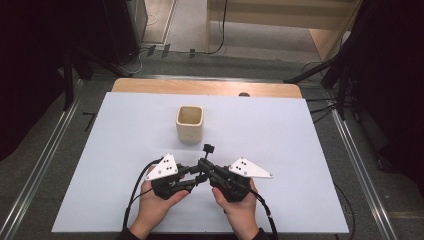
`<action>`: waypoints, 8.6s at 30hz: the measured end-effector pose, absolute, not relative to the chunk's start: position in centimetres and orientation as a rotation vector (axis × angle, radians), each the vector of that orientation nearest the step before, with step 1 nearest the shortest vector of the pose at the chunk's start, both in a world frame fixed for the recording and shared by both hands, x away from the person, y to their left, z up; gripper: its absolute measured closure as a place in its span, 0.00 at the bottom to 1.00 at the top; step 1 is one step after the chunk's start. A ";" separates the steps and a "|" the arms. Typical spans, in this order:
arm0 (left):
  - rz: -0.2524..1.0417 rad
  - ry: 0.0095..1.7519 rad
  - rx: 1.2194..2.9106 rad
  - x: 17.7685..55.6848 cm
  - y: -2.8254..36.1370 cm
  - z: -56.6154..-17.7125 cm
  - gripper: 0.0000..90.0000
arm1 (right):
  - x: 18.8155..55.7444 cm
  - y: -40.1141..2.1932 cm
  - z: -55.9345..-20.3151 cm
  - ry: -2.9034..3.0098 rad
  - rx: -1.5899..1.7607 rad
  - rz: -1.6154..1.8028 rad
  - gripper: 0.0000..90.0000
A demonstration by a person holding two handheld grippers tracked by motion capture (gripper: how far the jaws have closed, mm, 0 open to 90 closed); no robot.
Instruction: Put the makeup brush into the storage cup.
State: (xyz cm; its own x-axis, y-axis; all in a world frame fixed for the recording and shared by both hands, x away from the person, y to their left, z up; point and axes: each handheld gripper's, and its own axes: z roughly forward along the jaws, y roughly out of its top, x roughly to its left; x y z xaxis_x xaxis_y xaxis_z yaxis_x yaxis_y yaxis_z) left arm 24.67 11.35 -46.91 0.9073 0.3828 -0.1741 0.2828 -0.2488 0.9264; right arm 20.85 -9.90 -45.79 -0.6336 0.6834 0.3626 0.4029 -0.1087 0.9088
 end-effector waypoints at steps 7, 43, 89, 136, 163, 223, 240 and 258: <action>0.072 0.501 1.852 24.7 11.4 -46.9 0.85 | 20.6 -9.4 -45.6 1.950 1.162 1.778 0.97; 0.190 0.591 1.787 26.4 14.9 -46.3 0.96 | 19.8 -18.2 -46.6 1.829 1.117 1.569 0.03; 0.263 0.656 1.700 30.9 16.7 -42.3 0.96 | 17.4 -31.1 -50.4 1.758 1.229 1.394 0.00; 0.316 0.689 1.640 37.6 13.6 -40.3 0.96 | 17.6 -31.0 -50.9 1.774 1.233 1.371 0.00; 0.380 0.775 1.683 39.8 12.2 -43.6 0.95 | 17.7 -31.1 -51.0 1.778 1.242 1.371 0.00; 0.365 0.793 1.727 35.0 17.6 -44.7 0.00 | 17.7 -30.8 -51.0 1.785 1.241 1.358 0.00; 0.360 0.805 1.737 32.3 20.3 -46.1 0.00 | 17.8 -30.7 -51.0 1.784 1.244 1.357 0.00; 0.351 0.853 1.733 28.6 23.4 -48.6 0.00 | 17.8 -30.6 -51.1 1.784 1.248 1.355 0.00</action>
State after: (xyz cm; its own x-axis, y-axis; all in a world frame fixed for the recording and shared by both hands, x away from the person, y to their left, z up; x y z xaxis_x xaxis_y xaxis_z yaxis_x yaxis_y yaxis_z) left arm 28.63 23.38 -48.63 0.6946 0.6956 -0.1835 0.3652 -0.1211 0.9230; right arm 17.76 -30.60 -51.10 -0.4029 0.9105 0.0929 0.3340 0.0518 0.9411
